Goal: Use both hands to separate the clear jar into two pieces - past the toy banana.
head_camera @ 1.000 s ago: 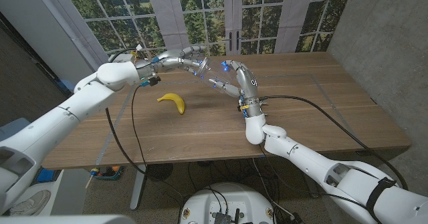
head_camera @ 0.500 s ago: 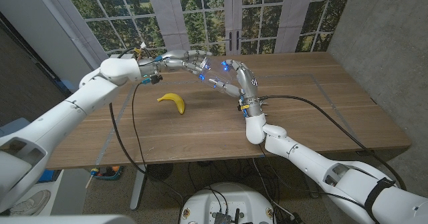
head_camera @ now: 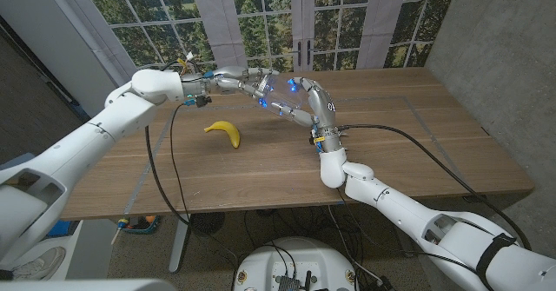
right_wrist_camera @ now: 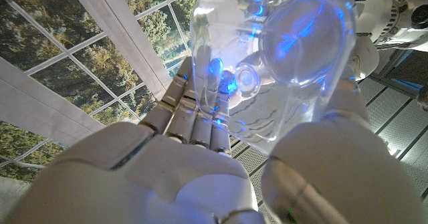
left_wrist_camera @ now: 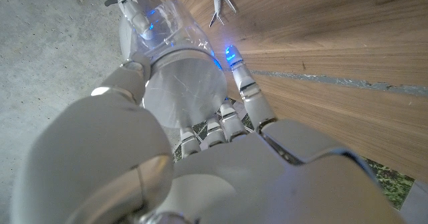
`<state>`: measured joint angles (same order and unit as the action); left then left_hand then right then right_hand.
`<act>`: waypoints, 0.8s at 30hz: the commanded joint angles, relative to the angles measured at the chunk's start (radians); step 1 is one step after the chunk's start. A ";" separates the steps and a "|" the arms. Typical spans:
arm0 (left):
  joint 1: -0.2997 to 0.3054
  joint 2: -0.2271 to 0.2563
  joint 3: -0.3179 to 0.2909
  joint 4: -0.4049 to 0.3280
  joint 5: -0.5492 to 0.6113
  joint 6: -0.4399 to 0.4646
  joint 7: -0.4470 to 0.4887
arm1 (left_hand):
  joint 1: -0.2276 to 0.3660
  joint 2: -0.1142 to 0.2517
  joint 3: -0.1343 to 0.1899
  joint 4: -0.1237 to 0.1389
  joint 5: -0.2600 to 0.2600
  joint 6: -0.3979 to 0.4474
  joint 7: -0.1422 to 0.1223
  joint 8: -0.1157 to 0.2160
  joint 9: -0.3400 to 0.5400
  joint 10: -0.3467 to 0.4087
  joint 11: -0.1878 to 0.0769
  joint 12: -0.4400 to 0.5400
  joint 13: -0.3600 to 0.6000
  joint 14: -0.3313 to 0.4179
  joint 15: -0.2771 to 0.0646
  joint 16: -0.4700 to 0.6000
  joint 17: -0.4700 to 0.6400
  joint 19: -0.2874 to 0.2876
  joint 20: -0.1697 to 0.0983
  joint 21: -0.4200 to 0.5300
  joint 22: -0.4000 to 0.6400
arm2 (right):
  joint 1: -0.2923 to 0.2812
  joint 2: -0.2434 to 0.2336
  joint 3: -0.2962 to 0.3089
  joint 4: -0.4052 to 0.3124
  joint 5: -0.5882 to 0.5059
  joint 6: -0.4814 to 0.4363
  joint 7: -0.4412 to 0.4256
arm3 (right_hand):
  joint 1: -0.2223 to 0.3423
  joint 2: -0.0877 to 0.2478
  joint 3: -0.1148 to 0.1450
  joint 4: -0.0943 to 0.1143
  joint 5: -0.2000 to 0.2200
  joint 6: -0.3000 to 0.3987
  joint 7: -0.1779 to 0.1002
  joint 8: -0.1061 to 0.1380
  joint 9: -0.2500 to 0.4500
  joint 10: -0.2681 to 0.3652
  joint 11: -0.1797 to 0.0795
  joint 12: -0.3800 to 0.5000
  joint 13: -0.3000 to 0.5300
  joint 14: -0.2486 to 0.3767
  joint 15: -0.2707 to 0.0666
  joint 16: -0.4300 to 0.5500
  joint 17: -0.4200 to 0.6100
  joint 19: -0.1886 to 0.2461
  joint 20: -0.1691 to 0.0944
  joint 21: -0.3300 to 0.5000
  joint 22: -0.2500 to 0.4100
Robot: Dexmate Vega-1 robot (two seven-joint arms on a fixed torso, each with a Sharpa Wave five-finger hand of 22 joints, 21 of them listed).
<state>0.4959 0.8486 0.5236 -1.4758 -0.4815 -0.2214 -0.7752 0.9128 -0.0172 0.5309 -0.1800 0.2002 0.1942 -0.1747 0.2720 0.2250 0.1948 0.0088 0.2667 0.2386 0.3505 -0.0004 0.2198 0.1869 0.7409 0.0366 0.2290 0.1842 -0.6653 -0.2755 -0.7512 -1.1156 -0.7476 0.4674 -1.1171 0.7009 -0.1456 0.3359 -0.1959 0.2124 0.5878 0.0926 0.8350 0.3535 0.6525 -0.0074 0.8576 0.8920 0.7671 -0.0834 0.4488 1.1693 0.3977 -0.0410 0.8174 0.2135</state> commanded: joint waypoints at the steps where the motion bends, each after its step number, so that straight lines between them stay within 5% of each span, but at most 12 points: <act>1: 0.006 -0.007 -0.007 -0.011 -0.026 0.012 -0.007 | 0.110 0.060 -0.026 -0.004 0.009 0.076 0.038 0.044 0.031 0.106 -0.009 0.062 0.054 0.194 -0.137 0.068 0.024 0.074 -0.097 0.034 0.009 | -0.013 -0.016 -0.001 -0.037 0.016 -0.001 0.000 | 0.206 0.307 0.086 0.079 0.008 0.174 -0.141 0.079 0.168 0.210 -0.200 0.003 0.004 0.010 -0.138 -0.004 0.003 -0.002 -0.060 0.009 0.002; 5: 0.033 -0.001 -0.024 -0.037 -0.042 0.030 0.034 | 0.150 0.074 -0.046 -0.002 0.007 0.133 0.077 0.075 0.048 0.176 -0.007 0.100 0.082 0.282 -0.170 0.108 0.035 0.123 -0.150 0.059 0.011 | -0.018 -0.014 0.004 -0.044 0.010 0.000 0.000 | 0.204 0.307 0.086 0.080 0.008 0.175 -0.142 0.078 0.166 0.208 -0.199 0.001 0.003 0.011 -0.138 -0.006 0.004 -0.005 -0.060 0.011 0.001; 7: 0.052 0.003 -0.035 -0.059 -0.056 0.047 0.062 | 0.172 0.082 -0.047 -0.001 0.009 0.171 0.123 0.096 0.060 0.227 -0.001 0.125 0.101 0.353 -0.196 0.124 0.030 0.176 -0.185 0.086 0.012 | -0.020 -0.011 0.009 -0.044 0.002 0.002 0.000 | 0.203 0.308 0.087 0.080 0.008 0.174 -0.142 0.078 0.166 0.210 -0.200 0.001 0.002 0.010 -0.138 -0.007 0.005 -0.005 -0.060 0.013 0.000; 12: 0.085 0.014 -0.052 -0.105 -0.096 0.095 0.095 | 0.179 0.092 -0.039 0.005 0.008 0.242 0.184 0.136 0.084 0.312 0.015 0.162 0.134 0.470 -0.232 0.120 0.011 0.275 -0.235 0.140 0.010 | -0.028 0.005 0.034 -0.040 -0.029 0.011 0.000 | 0.202 0.307 0.088 0.079 0.007 0.171 -0.143 0.076 0.164 0.210 -0.199 0.000 0.003 0.009 -0.137 -0.010 0.006 -0.008 -0.059 0.017 -0.001; 16: 0.103 0.031 -0.057 -0.150 -0.109 0.159 0.130 | 0.177 0.085 -0.033 0.006 0.005 0.280 0.249 0.154 0.099 0.389 0.017 0.187 0.152 0.533 -0.233 0.100 0.000 0.336 -0.236 0.174 0.006 | -0.034 0.014 0.051 -0.036 -0.056 0.014 0.000 | 0.200 0.308 0.089 0.079 0.007 0.170 -0.142 0.076 0.165 0.205 -0.199 0.001 0.009 0.007 -0.137 -0.014 0.006 -0.012 -0.060 0.019 -0.001; 18: 0.105 0.034 -0.057 -0.159 -0.127 0.192 0.133 | 0.175 0.081 -0.031 0.006 0.001 0.301 0.281 0.160 0.107 0.438 0.040 0.203 0.160 0.579 -0.236 0.095 -0.001 0.369 -0.237 0.193 0.005 | -0.034 0.014 0.052 -0.036 -0.060 0.013 0.000 | 0.200 0.309 0.090 0.079 0.007 0.170 -0.142 0.076 0.164 0.205 -0.199 0.000 0.008 0.007 -0.137 -0.014 0.006 -0.014 -0.059 0.020 -0.002; 19: 0.113 0.031 -0.061 -0.164 -0.143 0.211 0.145 | 0.180 0.080 -0.031 0.003 -0.003 0.326 0.320 0.168 0.114 0.490 0.048 0.217 0.162 0.623 -0.239 0.096 0.001 0.405 -0.233 0.213 0.004 | -0.036 0.017 0.056 -0.035 -0.061 0.016 0.000 | 0.200 0.308 0.090 0.079 0.007 0.170 -0.142 0.076 0.164 0.204 -0.197 0.000 0.008 0.008 -0.137 -0.014 0.007 -0.015 -0.059 0.020 -0.002; 22: 0.127 0.032 -0.068 -0.184 -0.184 0.275 0.172 | 0.186 0.082 -0.028 0.006 -0.008 0.396 0.379 0.188 0.136 0.612 0.059 0.242 0.155 0.707 -0.238 0.090 0.000 0.464 -0.230 0.248 0.002 | -0.039 0.021 0.065 -0.036 -0.072 0.019 0.000 | 0.199 0.307 0.090 0.078 0.007 0.169 -0.143 0.075 0.164 0.204 -0.198 -0.002 0.006 0.007 -0.137 -0.015 0.008 -0.016 -0.059 0.022 -0.002; 24: 0.137 0.031 -0.075 -0.203 -0.232 0.349 0.199 | 0.177 0.097 -0.022 0.013 -0.011 0.465 0.395 0.204 0.154 0.684 0.069 0.246 0.132 0.788 -0.236 0.094 -0.002 0.515 -0.229 0.279 0.002 | -0.041 0.025 0.072 -0.035 -0.082 0.024 0.000 | 0.199 0.309 0.091 0.078 0.006 0.167 -0.145 0.075 0.164 0.203 -0.198 -0.002 0.007 0.007 -0.137 -0.016 0.009 -0.017 -0.059 0.024 -0.002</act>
<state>0.5823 0.8700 0.4736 -1.5968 -0.5883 -0.0802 -0.6703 0.9733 -0.0672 0.4874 -0.1854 0.1922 0.3675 -0.0664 0.4522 0.3096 0.4058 0.0785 0.4376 0.3357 0.7446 0.2377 0.3096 0.1858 1.1693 -0.1582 0.4763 0.1858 -0.6944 -0.2689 -0.7113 -1.1509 -0.7860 0.4772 -1.1170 0.7009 -0.1456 0.3374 -0.1974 0.2157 0.5915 0.0962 0.8350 0.3535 0.6526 -0.0073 0.8536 0.8964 0.7703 -0.0799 0.4356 1.1739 0.3851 -0.0394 0.8360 0.2089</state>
